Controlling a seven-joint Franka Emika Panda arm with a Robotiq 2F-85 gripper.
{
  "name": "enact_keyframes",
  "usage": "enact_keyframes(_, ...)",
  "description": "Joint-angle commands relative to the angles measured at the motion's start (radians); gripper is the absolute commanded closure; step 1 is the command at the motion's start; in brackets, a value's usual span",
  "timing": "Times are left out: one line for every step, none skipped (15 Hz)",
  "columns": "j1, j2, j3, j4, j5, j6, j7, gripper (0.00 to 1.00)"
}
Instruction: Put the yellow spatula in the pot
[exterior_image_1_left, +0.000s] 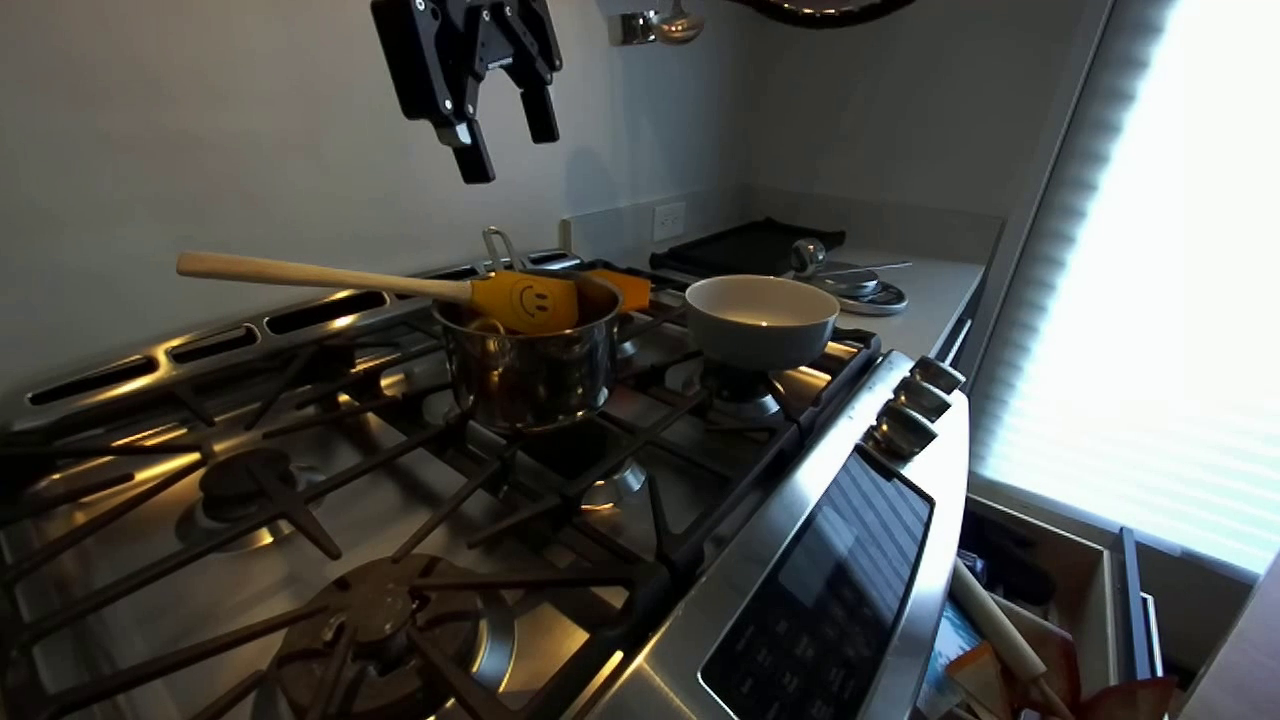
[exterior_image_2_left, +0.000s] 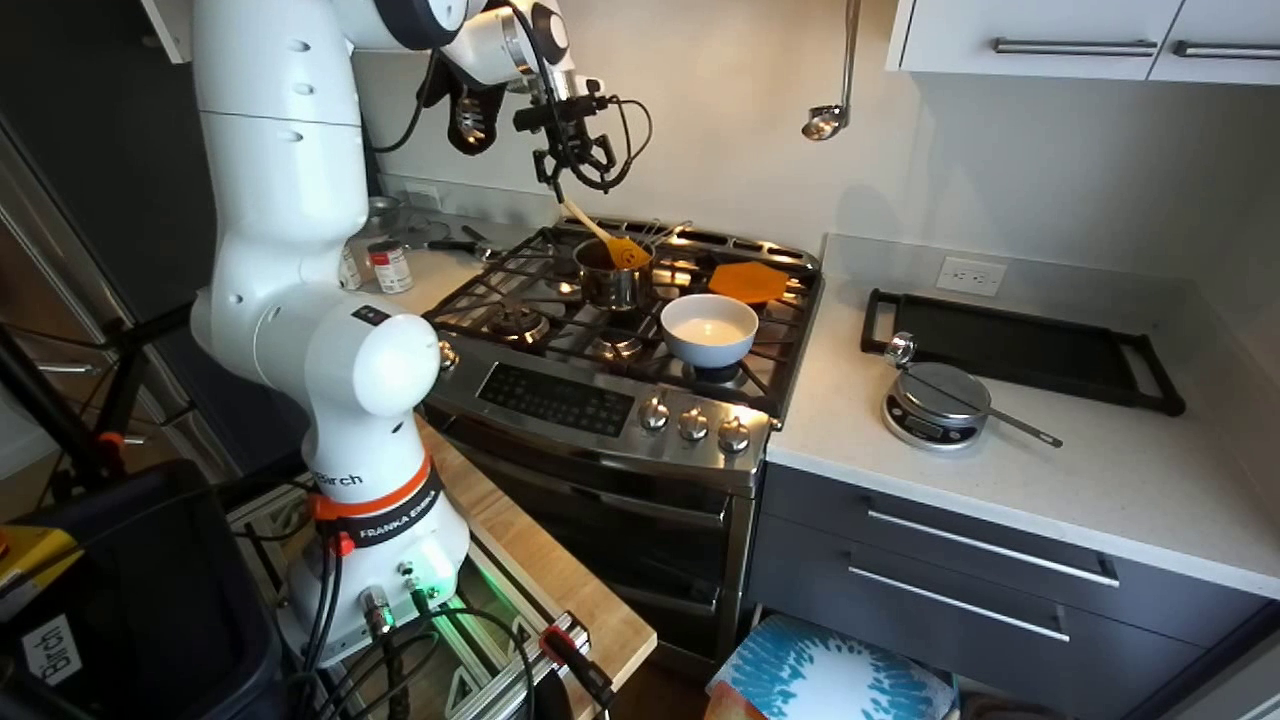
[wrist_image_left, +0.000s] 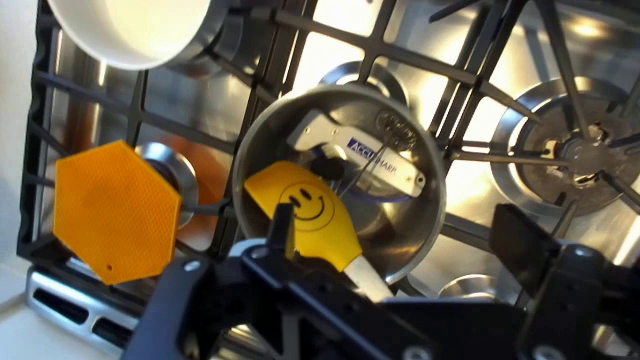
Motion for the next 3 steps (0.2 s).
enact_keyframes(0.035, -0.08, 0.028, -0.095, 0.05, -0.092, 0.231, 0.0)
enact_keyframes(0.05, -0.086, 0.036, -0.098, 0.041, -0.109, 0.31, 0.0)
enact_keyframes(0.025, -0.036, 0.034, -0.042, 0.025, -0.082, 0.196, 0.0)
